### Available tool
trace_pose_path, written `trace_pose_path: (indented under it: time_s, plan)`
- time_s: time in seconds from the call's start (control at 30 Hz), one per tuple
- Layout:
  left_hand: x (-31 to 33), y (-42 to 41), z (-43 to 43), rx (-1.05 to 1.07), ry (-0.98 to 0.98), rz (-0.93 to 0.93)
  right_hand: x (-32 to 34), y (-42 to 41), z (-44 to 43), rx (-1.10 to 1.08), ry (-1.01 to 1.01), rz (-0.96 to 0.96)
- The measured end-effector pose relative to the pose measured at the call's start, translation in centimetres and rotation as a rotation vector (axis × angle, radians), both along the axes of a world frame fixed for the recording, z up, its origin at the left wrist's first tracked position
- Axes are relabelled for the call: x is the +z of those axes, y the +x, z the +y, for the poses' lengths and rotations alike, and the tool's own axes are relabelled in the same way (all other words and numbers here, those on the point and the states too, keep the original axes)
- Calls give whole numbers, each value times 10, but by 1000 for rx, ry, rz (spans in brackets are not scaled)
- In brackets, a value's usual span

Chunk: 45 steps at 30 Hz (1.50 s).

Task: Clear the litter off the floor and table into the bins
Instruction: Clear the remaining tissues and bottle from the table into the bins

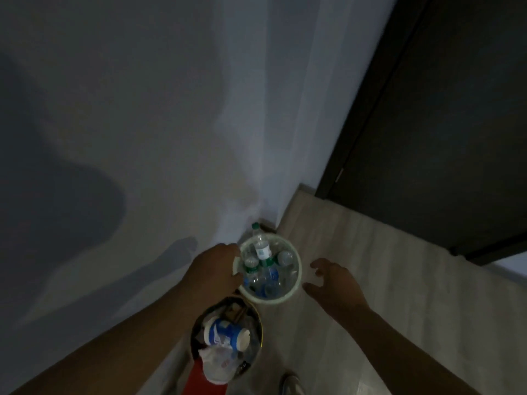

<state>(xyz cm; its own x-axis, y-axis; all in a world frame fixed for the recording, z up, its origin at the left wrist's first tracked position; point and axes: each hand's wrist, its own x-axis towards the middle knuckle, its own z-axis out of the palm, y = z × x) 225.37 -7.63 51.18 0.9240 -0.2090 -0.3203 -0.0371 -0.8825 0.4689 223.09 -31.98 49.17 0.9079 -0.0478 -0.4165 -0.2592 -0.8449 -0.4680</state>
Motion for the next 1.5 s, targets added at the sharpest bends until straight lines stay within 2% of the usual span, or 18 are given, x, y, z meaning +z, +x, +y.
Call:
trace_pose_path:
  time_s: [0.17, 0.43, 0.67, 0.83, 1.0, 1.13, 1.3, 1.5]
  plan:
    - [137, 10, 30, -51, -11, -268, 146, 24, 17, 119, -30, -253]
    - [373, -8, 63, 9, 33, -712, 377, 27, 49, 317, -42, -682]
    - [507, -56, 64, 135, 194, -976, 519, 29, 69, 485, 114, -1040]
    - [549, -103, 56, 314, 278, -1060, 567, 31, 75, 672, 265, -1157]
    - [558, -152, 49, 545, 390, -1040, 576, 29, 97, 912, 388, -1160]
    - [559, -209, 52, 743, 555, -1001, 581, 14, 130, 1078, 509, -1144]
    - [559, -303, 43, 976, 740, -942, 588, -48, 182, 1331, 632, -1111]
    - [566, -434, 11, 1236, 930, -855, 599, -164, 226, 1631, 780, -1117]
